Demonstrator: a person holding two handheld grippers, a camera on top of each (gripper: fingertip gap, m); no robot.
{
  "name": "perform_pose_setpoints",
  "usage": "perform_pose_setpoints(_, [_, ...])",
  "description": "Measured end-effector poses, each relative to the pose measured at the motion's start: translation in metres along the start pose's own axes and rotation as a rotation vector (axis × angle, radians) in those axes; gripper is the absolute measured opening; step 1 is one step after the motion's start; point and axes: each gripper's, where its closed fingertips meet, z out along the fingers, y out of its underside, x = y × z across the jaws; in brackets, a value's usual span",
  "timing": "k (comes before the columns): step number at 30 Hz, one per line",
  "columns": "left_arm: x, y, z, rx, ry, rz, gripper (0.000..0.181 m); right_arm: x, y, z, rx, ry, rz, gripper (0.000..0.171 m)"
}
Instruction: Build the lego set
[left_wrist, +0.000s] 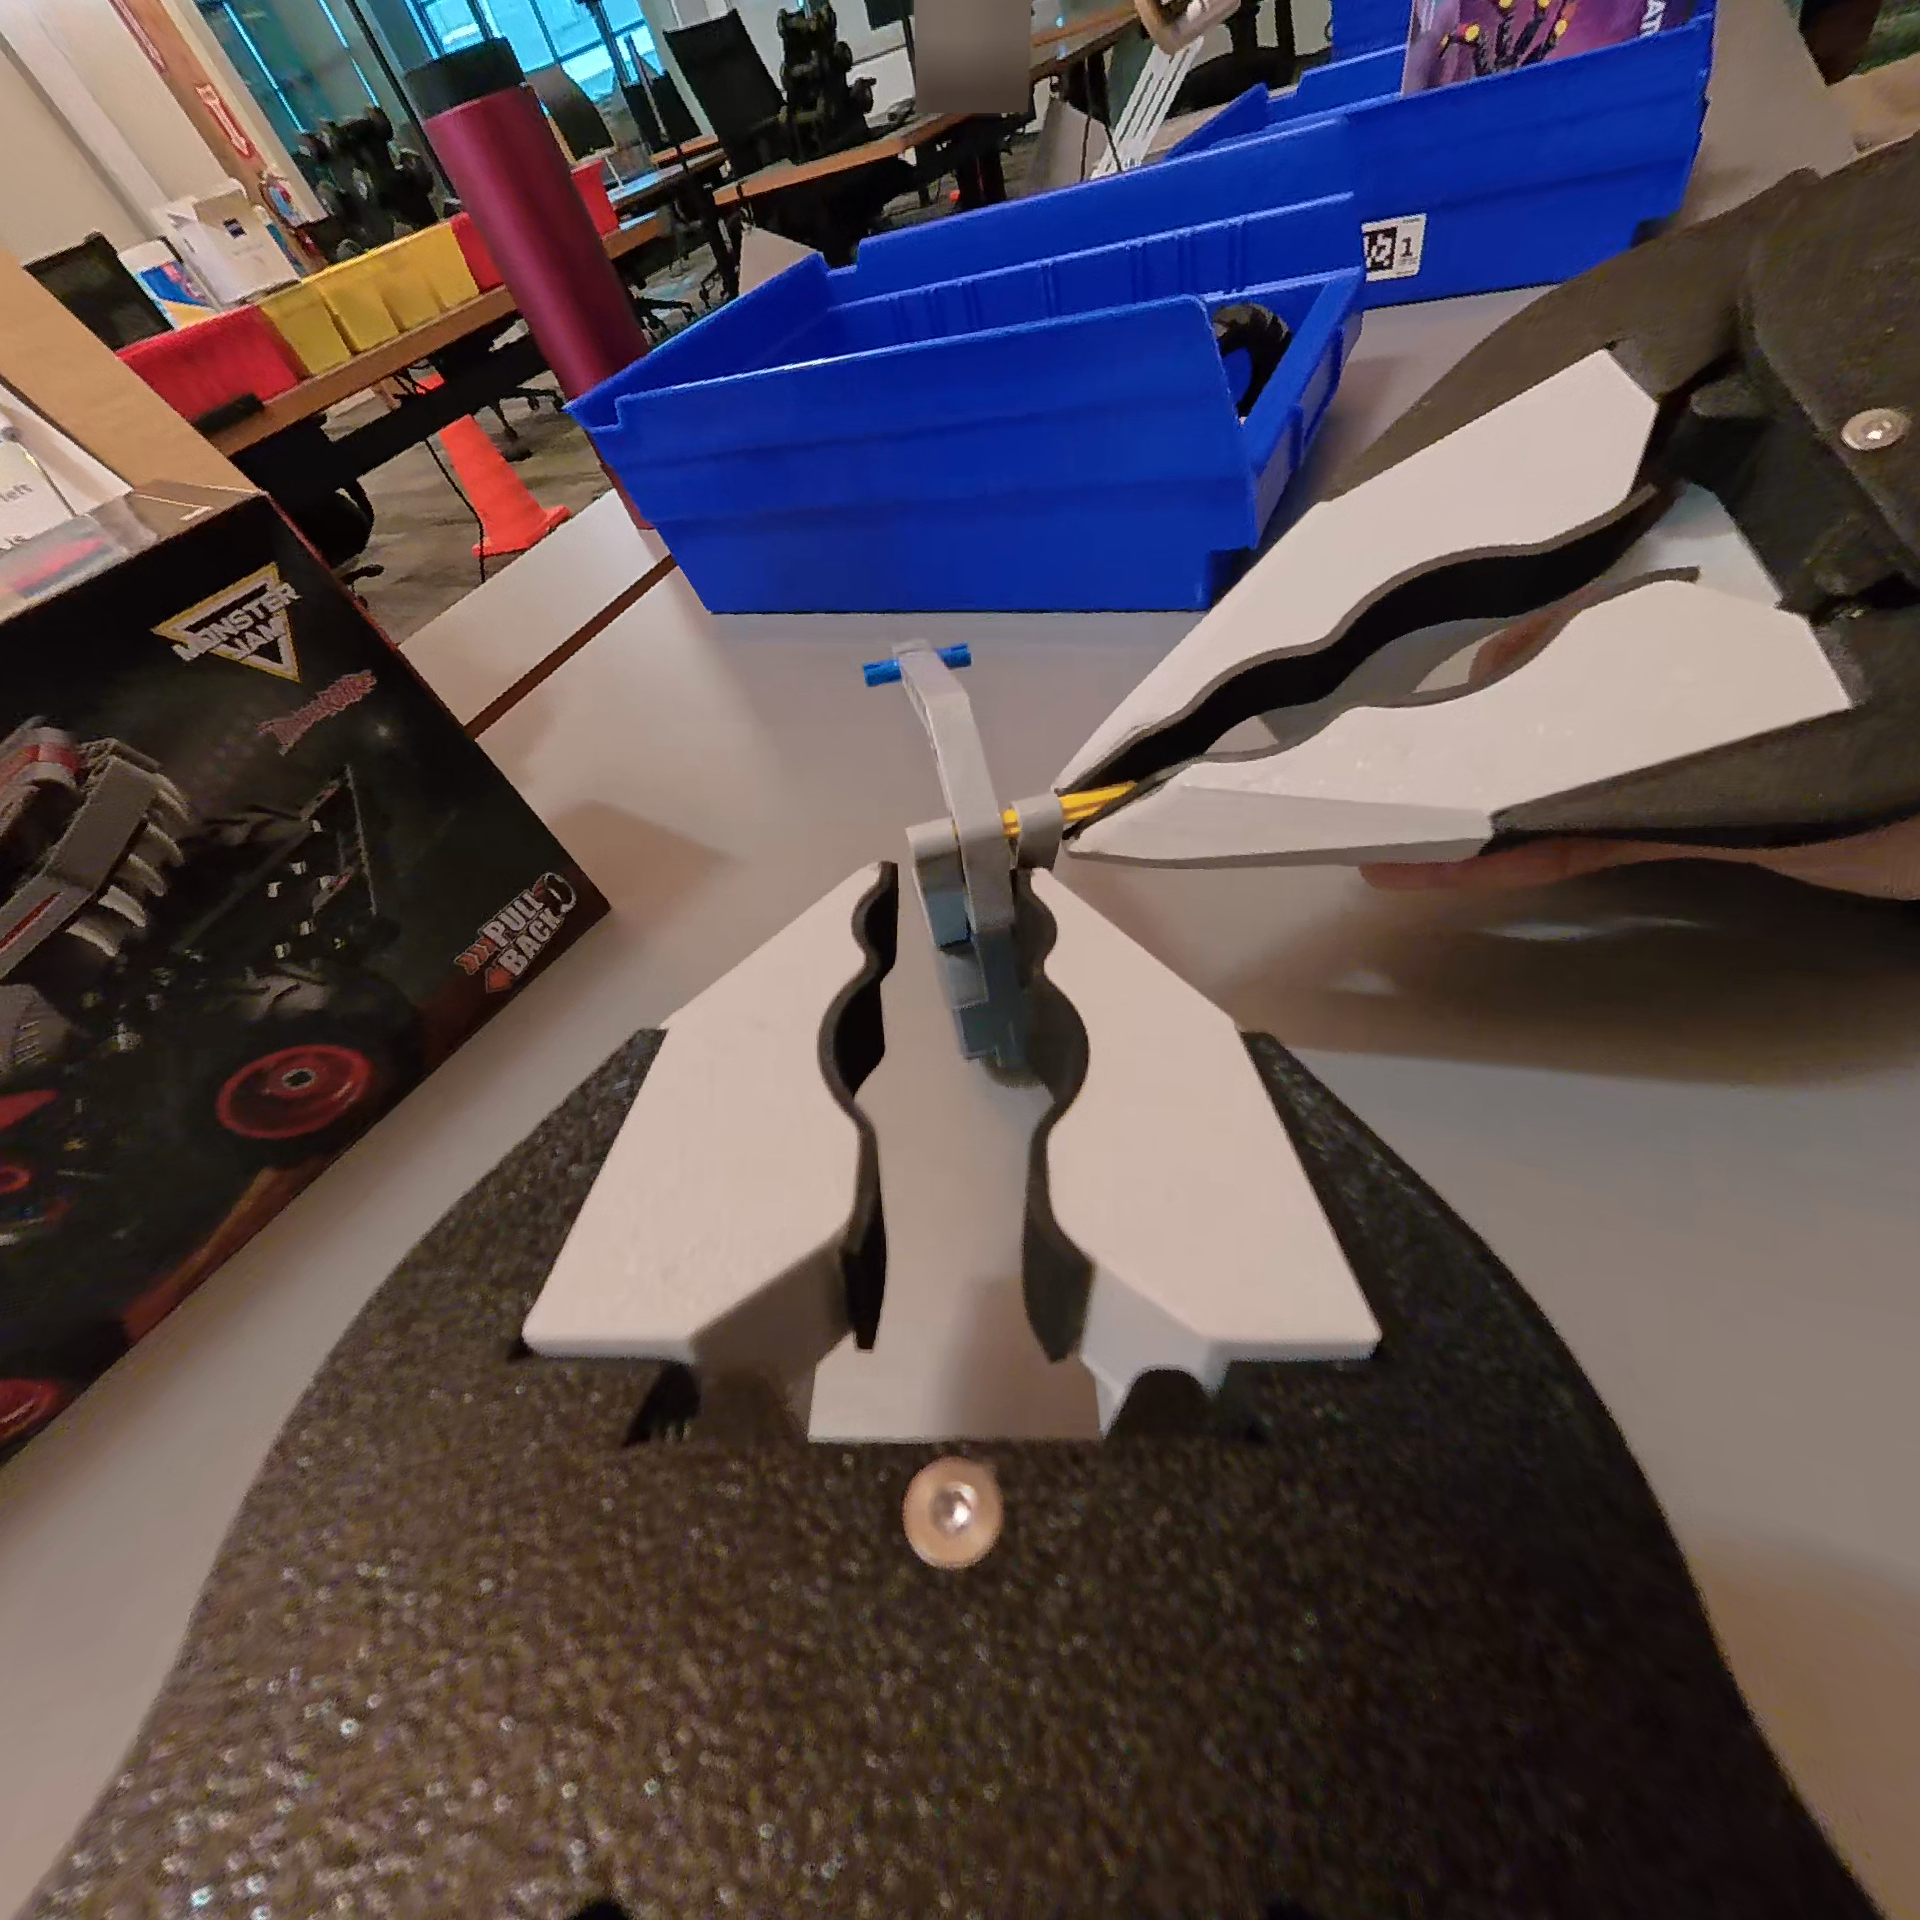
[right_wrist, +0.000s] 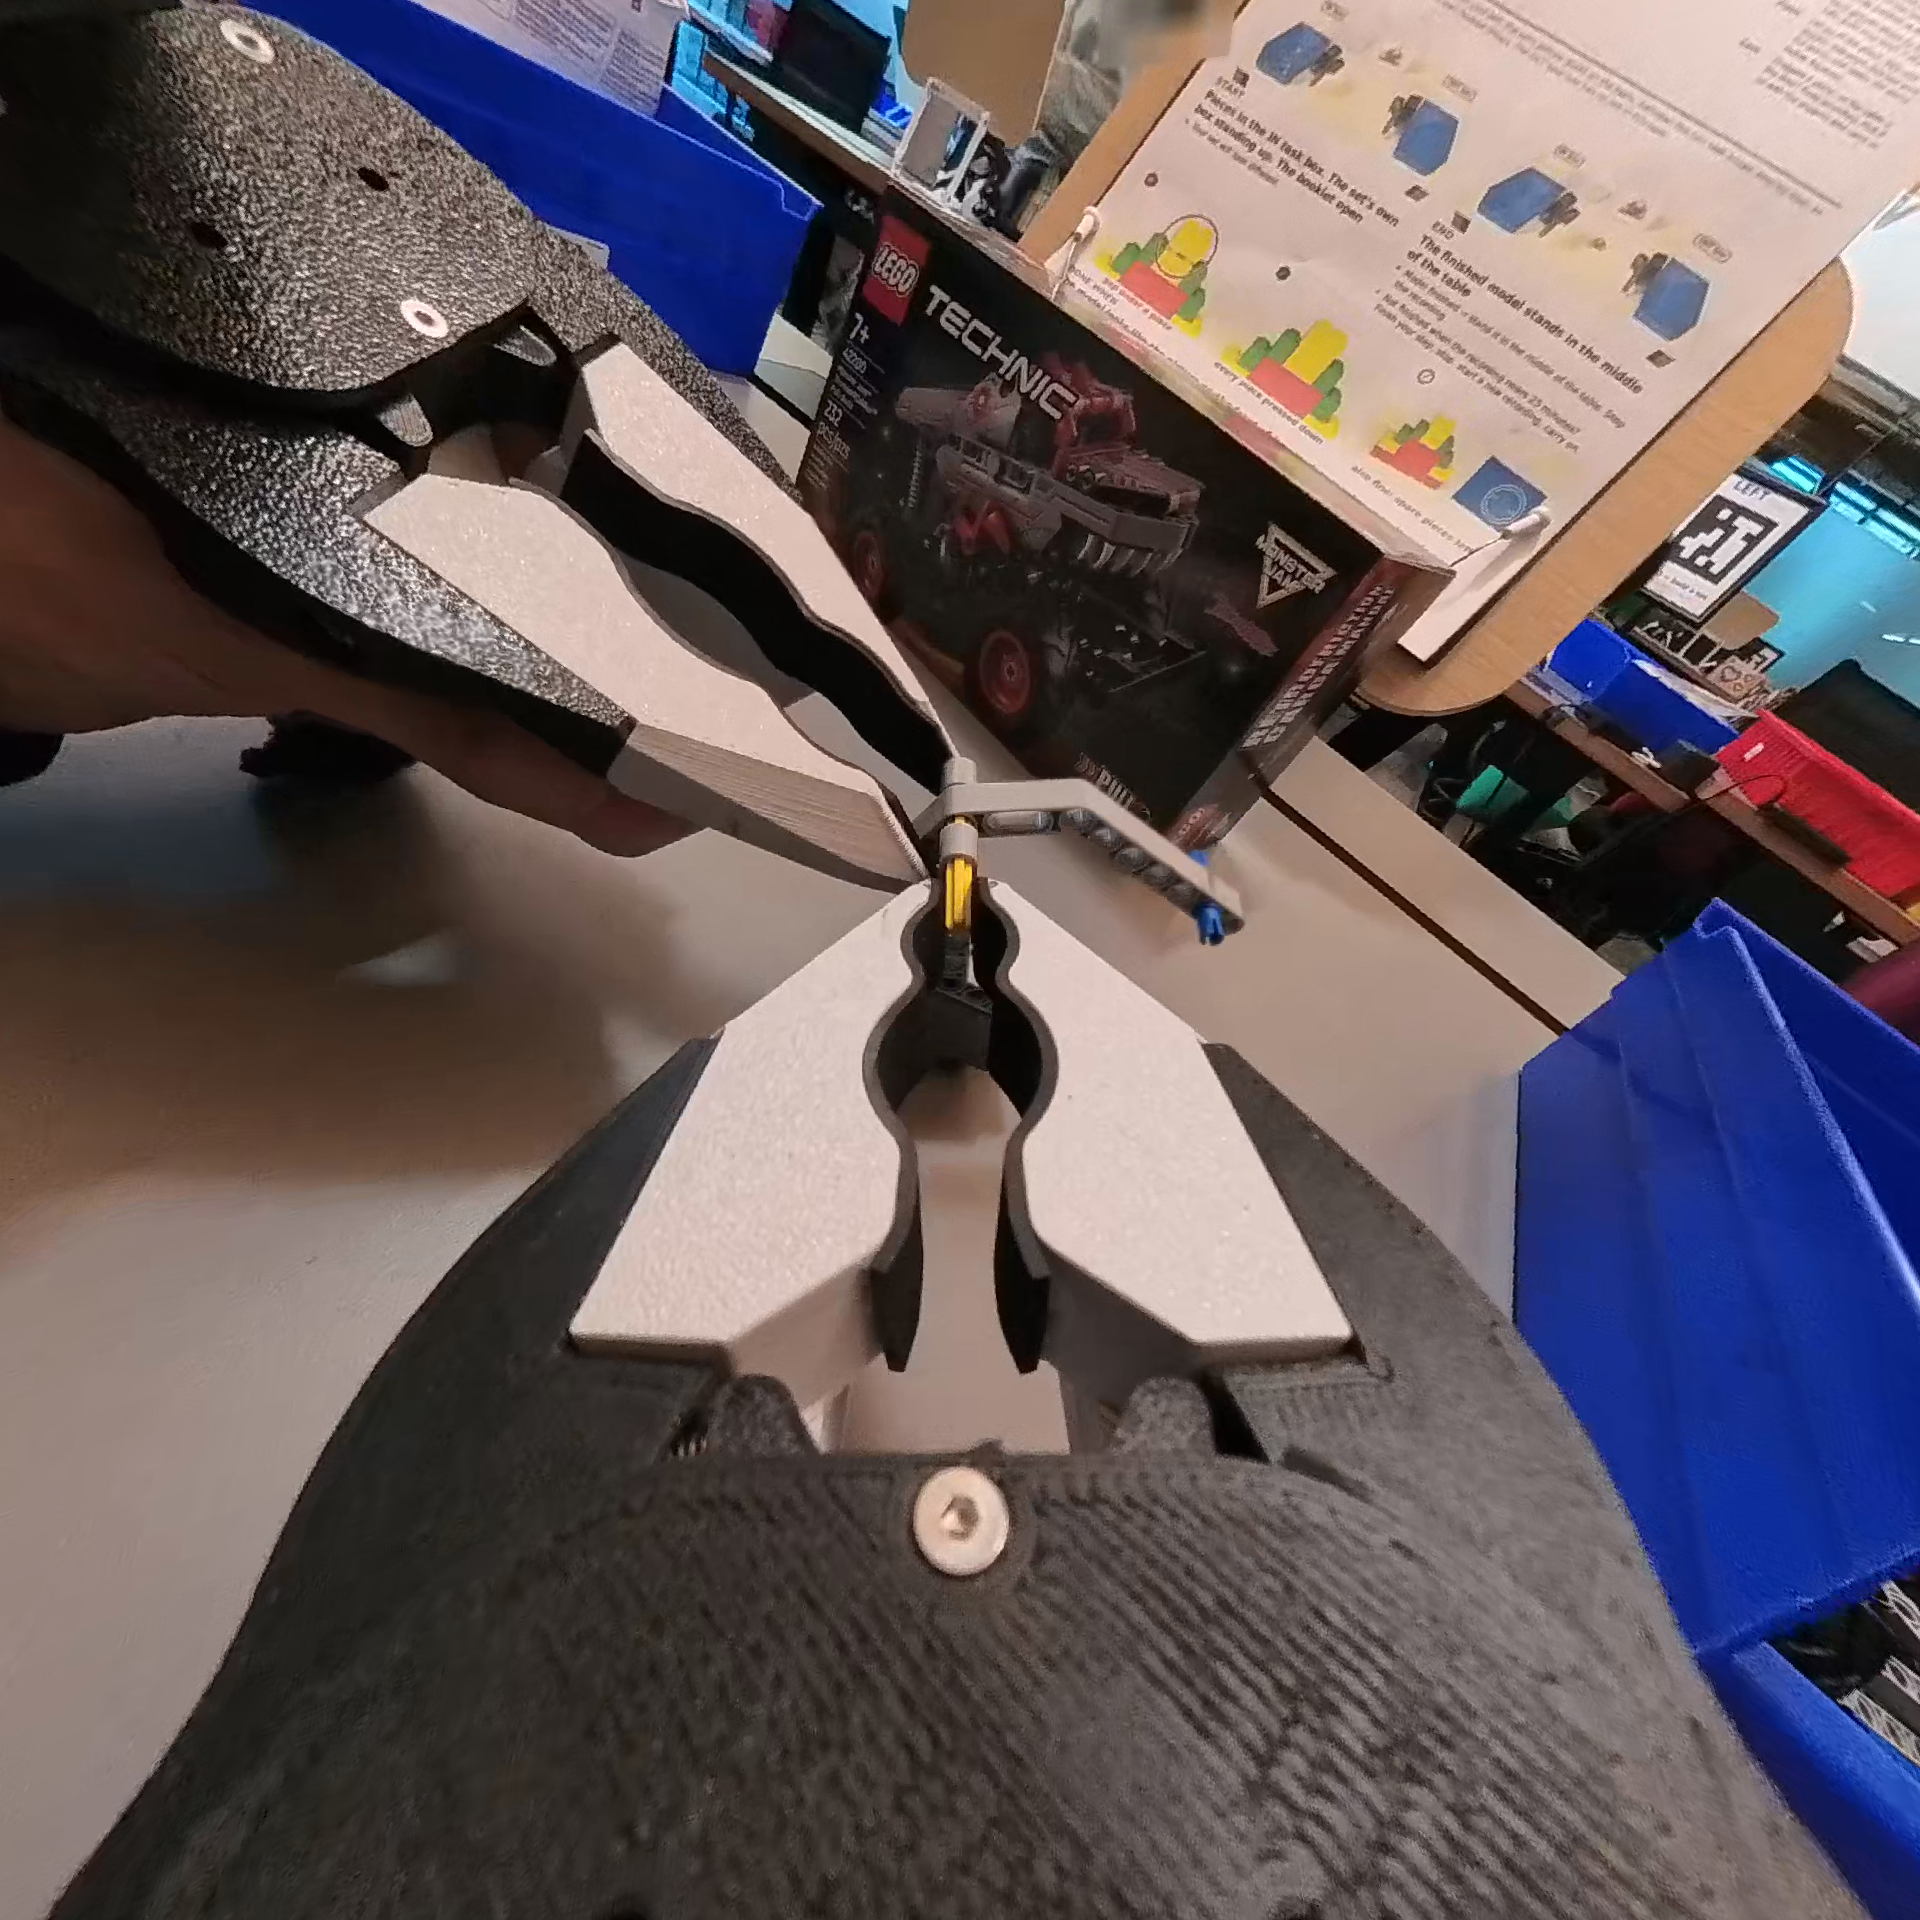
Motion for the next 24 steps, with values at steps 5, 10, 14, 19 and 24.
perform_pose_setpoints(5, [0.0016,0.0032,-0.0003,-0.020,0.026,0.026,0.019,-0.0035,0.0016,0.0009,-0.009,-0.018,-0.021,0.003])
perform_pose_setpoints(10, [0.0023,0.0091,-0.0019,-0.056,0.074,0.022,0.021,-0.0089,0.0036,0.0025,-0.025,-0.037,-0.052,0.003])
perform_pose_setpoints(14, [0.0032,0.0105,-0.0022,-0.054,0.092,0.018,0.021,-0.0106,0.0042,0.0029,-0.029,-0.037,-0.069,0.003])
perform_pose_setpoints(19, [0.0043,0.0059,-0.0022,-0.028,0.089,0.010,0.018,-0.0074,0.0030,0.0010,-0.015,-0.026,-0.059,0.003])
perform_pose_setpoints(24, [0.0038,0.0046,-0.0023,-0.032,0.080,-0.014,0.017,-0.0063,0.0024,0.0007,-0.011,-0.014,-0.064,0.003])
